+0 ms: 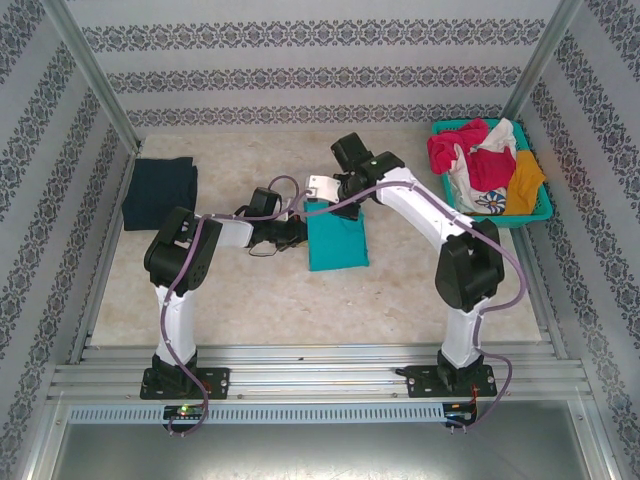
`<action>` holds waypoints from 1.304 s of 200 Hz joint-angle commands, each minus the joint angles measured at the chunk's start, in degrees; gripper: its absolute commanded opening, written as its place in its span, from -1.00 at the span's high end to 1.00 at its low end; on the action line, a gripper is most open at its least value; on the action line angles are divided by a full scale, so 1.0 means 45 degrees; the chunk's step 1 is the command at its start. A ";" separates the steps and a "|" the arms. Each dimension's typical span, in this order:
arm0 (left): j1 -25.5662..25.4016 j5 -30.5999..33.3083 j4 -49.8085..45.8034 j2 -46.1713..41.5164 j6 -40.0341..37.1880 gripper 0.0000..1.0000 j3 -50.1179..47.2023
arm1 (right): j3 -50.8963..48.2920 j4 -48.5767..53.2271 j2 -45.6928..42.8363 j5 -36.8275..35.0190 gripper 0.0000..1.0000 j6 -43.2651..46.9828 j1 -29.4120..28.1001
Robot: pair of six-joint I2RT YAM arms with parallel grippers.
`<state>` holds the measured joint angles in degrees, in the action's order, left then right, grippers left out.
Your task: Fold and stack the t-shirts
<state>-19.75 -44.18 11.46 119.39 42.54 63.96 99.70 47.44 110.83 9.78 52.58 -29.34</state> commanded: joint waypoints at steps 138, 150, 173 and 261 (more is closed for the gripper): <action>0.0443 0.1086 -0.1908 0.1303 -0.0490 1.00 -0.0995 | 0.1640 -0.2491 0.3428 -0.1352 0.80 -0.0003 0.0329; 0.0443 0.1074 -0.1914 0.1296 -0.0468 1.00 -0.1030 | 0.1589 -0.2697 0.3584 -0.1348 0.61 -0.0071 0.0309; 0.0463 0.1185 -0.1908 0.1147 -0.0411 1.00 -0.1136 | 0.1619 -0.2730 0.3610 -0.1651 0.09 -0.0330 0.0271; 0.0670 0.1892 -0.1512 -0.0575 -0.0061 0.37 -0.2166 | -0.3360 -0.8007 -0.0673 -0.1984 -0.82 -0.6544 0.0463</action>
<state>-19.03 -45.36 17.04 116.84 42.96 59.51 89.95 21.93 114.28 1.83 38.96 -28.14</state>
